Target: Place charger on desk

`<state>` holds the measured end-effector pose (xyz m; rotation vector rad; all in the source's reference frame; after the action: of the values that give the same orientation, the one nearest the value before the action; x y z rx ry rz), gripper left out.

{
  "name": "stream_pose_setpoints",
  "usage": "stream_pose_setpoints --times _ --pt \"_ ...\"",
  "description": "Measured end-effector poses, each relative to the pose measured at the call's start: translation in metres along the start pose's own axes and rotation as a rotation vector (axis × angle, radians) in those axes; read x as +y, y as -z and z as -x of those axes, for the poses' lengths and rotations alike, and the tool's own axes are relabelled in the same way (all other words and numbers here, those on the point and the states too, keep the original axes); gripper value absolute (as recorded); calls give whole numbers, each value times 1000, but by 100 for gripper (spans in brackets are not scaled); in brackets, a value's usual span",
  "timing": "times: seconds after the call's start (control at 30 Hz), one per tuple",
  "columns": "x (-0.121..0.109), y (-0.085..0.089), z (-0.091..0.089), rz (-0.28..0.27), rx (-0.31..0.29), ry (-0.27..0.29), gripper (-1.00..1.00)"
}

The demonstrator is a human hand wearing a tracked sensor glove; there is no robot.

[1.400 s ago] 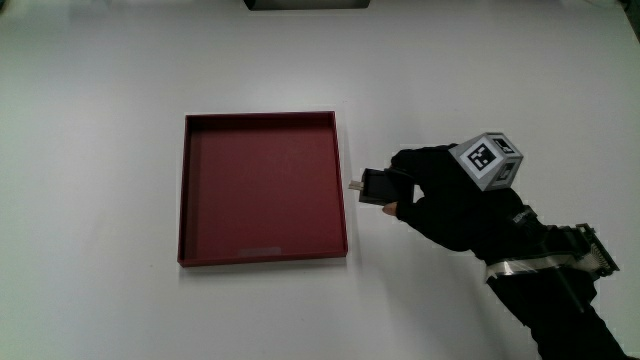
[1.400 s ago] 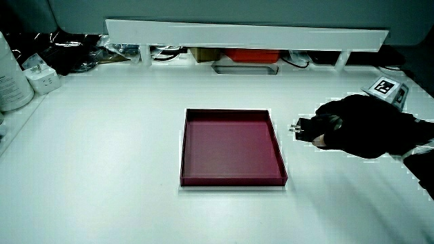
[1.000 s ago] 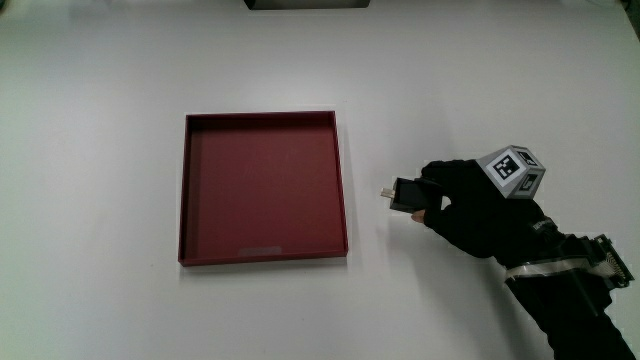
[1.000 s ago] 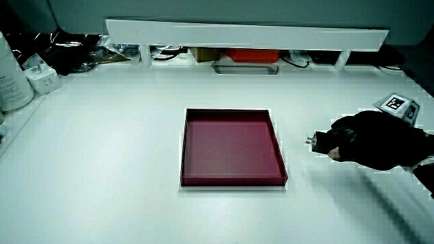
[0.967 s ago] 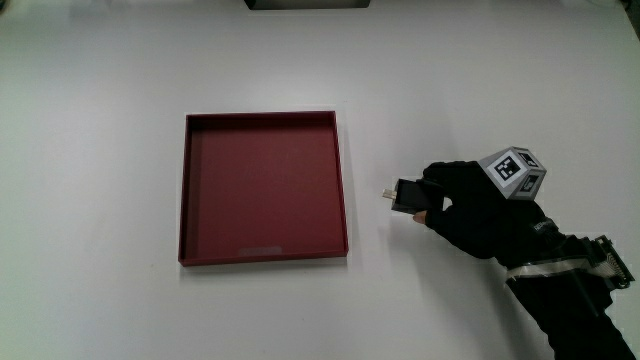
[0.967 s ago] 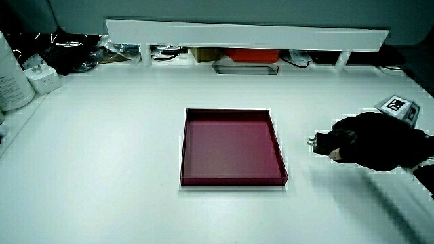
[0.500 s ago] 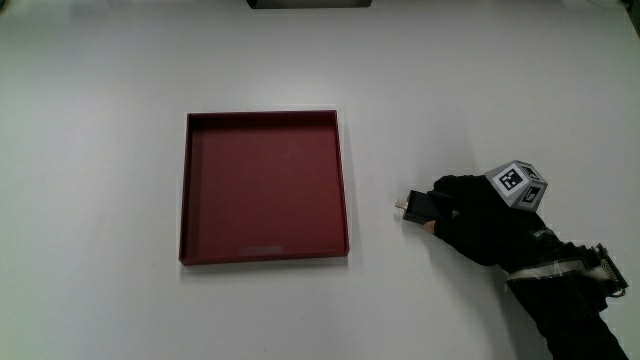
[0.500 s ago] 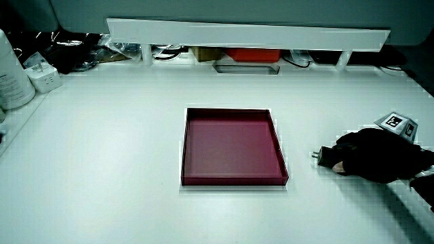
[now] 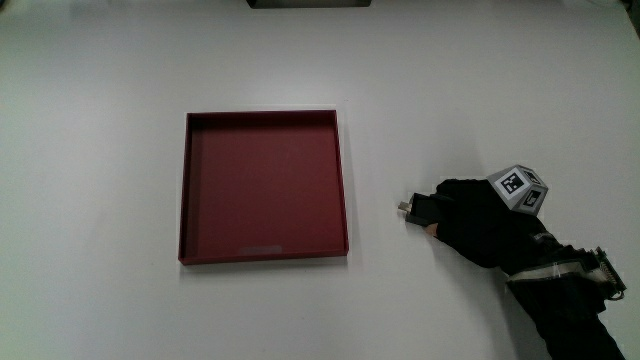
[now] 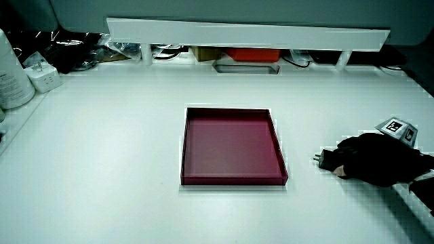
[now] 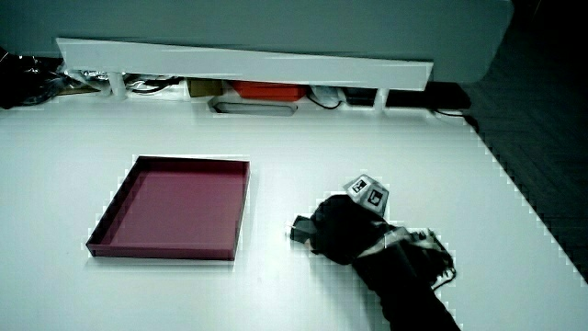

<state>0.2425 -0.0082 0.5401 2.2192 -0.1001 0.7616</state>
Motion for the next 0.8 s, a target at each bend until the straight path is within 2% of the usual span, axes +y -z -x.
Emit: stream_pose_setpoints --times 0.1,0.23,0.3,0.37,0.47,0.53,0.57,0.6,0.63,0.67,0.7,0.77,0.8 --pt "0 0 -1 -8 -2 4 -45" --pt "-1 -1 2 28 -3 6 -58" --pt "-1 -2 2 53 -18 18 -65" --pt "1 -3 -3 93 -25 41 -71" --pt "1 -10 1 164 -51 72 -81" --pt "-5 -20 8 140 -47 42 -87" --pt "-6 -24 10 111 -54 24 -90" --pt "-6 -28 7 96 -71 29 -94" --pt "-10 -34 13 90 -78 9 -97" --pt "-5 -37 3 70 -102 24 -100" --pt "-9 -44 10 58 -100 9 -100" --pt "-10 -55 11 30 -128 17 -100" --pt "-14 -61 17 25 -109 19 -100"
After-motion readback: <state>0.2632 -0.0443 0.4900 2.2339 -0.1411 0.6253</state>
